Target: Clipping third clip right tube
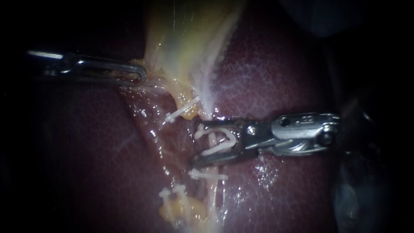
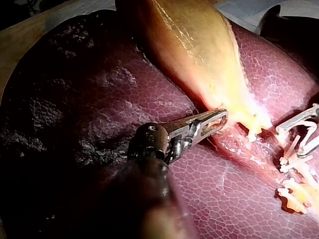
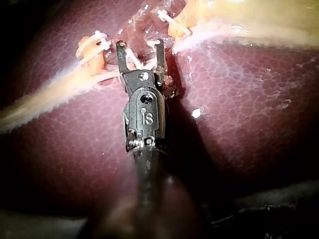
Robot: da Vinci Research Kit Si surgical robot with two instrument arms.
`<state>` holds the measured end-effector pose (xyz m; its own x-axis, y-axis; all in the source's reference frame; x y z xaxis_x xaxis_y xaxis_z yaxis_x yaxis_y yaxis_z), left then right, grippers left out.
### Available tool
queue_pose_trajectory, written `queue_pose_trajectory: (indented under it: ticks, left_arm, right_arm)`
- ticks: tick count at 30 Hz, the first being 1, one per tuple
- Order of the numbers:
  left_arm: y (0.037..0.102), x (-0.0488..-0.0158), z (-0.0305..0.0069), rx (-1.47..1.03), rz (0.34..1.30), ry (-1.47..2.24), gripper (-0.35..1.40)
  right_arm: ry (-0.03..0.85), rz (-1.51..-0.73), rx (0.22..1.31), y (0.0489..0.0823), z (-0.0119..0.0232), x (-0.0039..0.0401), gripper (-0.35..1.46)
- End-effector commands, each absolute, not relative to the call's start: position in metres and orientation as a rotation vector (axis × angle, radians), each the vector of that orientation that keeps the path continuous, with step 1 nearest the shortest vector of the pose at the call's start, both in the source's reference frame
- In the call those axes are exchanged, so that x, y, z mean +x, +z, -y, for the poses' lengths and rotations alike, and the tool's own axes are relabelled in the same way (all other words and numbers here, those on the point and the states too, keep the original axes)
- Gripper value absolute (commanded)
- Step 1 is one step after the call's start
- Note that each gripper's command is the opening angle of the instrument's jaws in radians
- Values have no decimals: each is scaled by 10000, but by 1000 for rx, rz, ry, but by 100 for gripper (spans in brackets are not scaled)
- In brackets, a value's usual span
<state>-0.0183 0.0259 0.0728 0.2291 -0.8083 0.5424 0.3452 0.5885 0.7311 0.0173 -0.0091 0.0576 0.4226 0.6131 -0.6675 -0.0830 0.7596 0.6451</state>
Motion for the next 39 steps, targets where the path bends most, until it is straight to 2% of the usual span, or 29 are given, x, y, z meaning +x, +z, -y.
queue_pose_trajectory:
  ticks: [1, 6, 14, 23, 30, 39]
  left_arm:
    - [727, -182, -260, 523, 1064, -843, -35]
    - [727, -182, -260, 523, 1064, -843, -35]
    - [727, -182, -260, 523, 1064, -843, -35]
    - [727, -182, -260, 523, 1064, -843, -35]
    - [727, -182, -260, 523, 1064, -843, -35]
    - [727, -183, -260, 522, 1064, -844, -35]
  right_arm:
    - [466, -1054, 582, 573, 89, 168, 48]
    - [465, -1054, 599, 569, 82, 138, 47]
    - [513, -1039, 620, 600, 82, 128, 47]
    - [567, -1004, 657, 656, 95, 150, 48]
    - [592, -998, 711, 675, 99, 177, 48]
    - [666, -1089, 833, 683, 101, 207, 49]
